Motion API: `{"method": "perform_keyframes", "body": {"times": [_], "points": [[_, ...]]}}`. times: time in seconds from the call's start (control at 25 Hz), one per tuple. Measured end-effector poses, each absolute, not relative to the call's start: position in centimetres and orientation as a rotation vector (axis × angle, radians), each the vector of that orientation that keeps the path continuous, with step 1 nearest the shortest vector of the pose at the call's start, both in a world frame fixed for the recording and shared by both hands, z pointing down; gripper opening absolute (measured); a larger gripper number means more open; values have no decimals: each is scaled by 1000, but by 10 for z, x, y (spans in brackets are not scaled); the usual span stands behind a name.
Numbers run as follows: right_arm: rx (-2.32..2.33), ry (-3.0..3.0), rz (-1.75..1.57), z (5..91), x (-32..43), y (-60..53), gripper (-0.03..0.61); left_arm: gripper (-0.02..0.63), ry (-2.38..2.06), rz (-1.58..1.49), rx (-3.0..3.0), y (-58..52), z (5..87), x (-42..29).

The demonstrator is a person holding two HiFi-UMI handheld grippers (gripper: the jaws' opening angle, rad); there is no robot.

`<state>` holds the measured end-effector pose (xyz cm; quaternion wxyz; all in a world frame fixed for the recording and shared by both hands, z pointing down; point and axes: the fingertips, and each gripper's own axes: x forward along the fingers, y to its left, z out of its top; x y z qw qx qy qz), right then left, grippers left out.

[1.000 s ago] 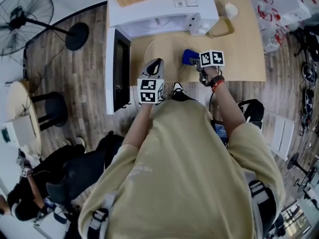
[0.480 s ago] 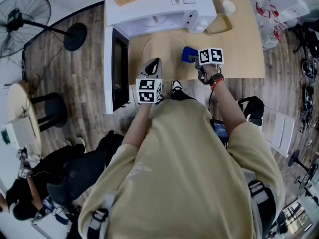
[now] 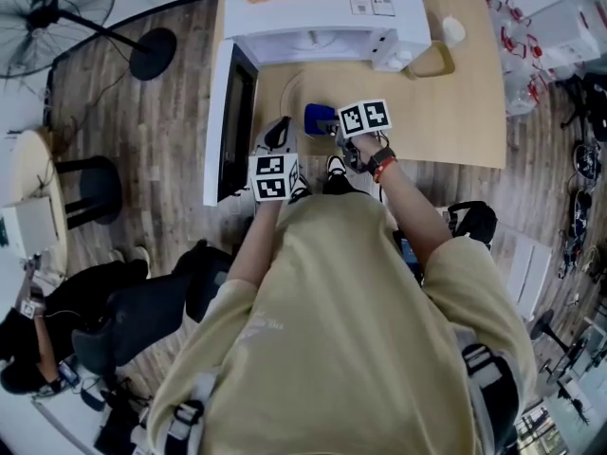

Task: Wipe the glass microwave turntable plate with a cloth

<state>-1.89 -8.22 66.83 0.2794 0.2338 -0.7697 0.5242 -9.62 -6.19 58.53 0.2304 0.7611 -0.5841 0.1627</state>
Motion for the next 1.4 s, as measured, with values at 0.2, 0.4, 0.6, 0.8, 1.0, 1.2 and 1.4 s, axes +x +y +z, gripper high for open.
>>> {"method": "perform_keyframes", "body": {"times": [0.2, 0.4, 0.6, 0.8, 1.0, 1.2, 1.4], "points": [[520, -2056, 1374, 673, -60, -68, 146, 34, -1658, 427, 2046, -51, 584, -117], [456, -2034, 1319, 684, -86, -59, 146, 34, -1685, 411, 2005, -42, 588, -130], [461, -2004, 1256, 698, -85, -57, 145, 34, -1689, 400, 1999, -40, 588, -132], [468, -2000, 1274, 699, -77, -57, 146, 34, -1672, 397, 2011, -41, 589, -127], [491, -1998, 1273, 700, -63, -59, 146, 34, -1650, 398, 2023, -43, 591, -119], [521, -1992, 1279, 699, -46, -62, 146, 34, -1612, 412, 2063, -46, 590, -104], [556, -1986, 1294, 699, -29, -65, 147, 34, -1589, 434, 2089, -48, 592, -96]]}}
